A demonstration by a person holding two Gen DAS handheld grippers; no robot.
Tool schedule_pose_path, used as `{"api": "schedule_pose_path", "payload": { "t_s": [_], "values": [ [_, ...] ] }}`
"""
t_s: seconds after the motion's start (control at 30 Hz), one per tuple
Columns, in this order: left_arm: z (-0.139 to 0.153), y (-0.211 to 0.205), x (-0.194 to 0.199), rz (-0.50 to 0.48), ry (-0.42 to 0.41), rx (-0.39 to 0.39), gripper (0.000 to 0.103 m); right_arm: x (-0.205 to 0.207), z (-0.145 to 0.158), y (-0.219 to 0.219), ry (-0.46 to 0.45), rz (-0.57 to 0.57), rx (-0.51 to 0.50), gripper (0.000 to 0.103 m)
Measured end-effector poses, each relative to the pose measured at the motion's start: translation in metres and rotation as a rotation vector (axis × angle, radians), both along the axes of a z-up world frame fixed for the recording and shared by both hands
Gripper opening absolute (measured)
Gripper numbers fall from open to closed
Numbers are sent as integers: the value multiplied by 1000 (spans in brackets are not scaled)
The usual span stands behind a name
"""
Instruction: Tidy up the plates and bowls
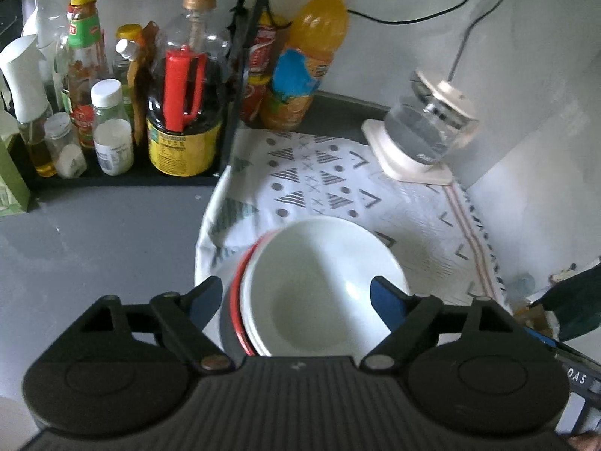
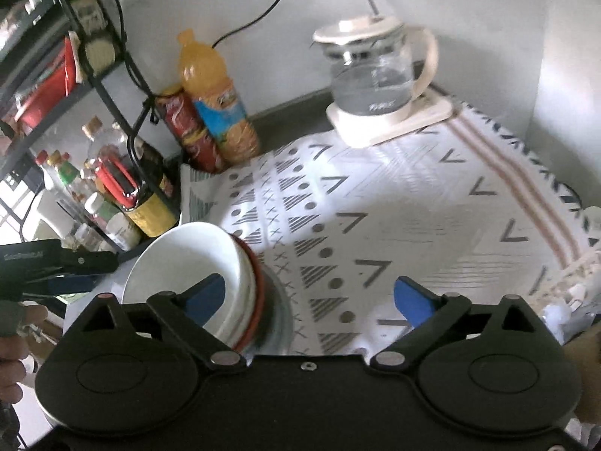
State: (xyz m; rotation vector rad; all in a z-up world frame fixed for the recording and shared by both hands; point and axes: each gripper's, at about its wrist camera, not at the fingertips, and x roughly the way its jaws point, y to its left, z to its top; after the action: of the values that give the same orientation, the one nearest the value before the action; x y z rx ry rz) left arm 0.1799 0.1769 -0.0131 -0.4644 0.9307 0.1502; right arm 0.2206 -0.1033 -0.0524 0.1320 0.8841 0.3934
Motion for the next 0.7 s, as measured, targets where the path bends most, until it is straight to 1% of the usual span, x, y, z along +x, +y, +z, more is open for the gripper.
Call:
{"api": "schedule_pose_path", "payload": {
  "t_s": [0.13,0.23,0.3,0.37,0.5,0.6,0.7],
  "values": [
    [6,-18,-17,2,-9,21,84,-15,11,-20,-34,-10,4,102],
    [9,-30,-32,5,-18,27,85,-27,18,-33,-57,-14,6,103],
    [12,-40,-43,6,-30,49,92,-36,21,-42,-64,-20,7,103],
    [17,-49,-55,10,-46,74,96,-45,24,-50,-72,-22,13,103],
    [24,-60,-78,21,-69,90,101,-64,31,-62,-94,-30,14,103],
    [29,-68,-93,19,-88,121,102,-76,35,-68,-109,-30,13,103],
    [33,-74,-108,20,-97,116,102,-89,38,-72,-120,-20,10,103]
  ]
}}
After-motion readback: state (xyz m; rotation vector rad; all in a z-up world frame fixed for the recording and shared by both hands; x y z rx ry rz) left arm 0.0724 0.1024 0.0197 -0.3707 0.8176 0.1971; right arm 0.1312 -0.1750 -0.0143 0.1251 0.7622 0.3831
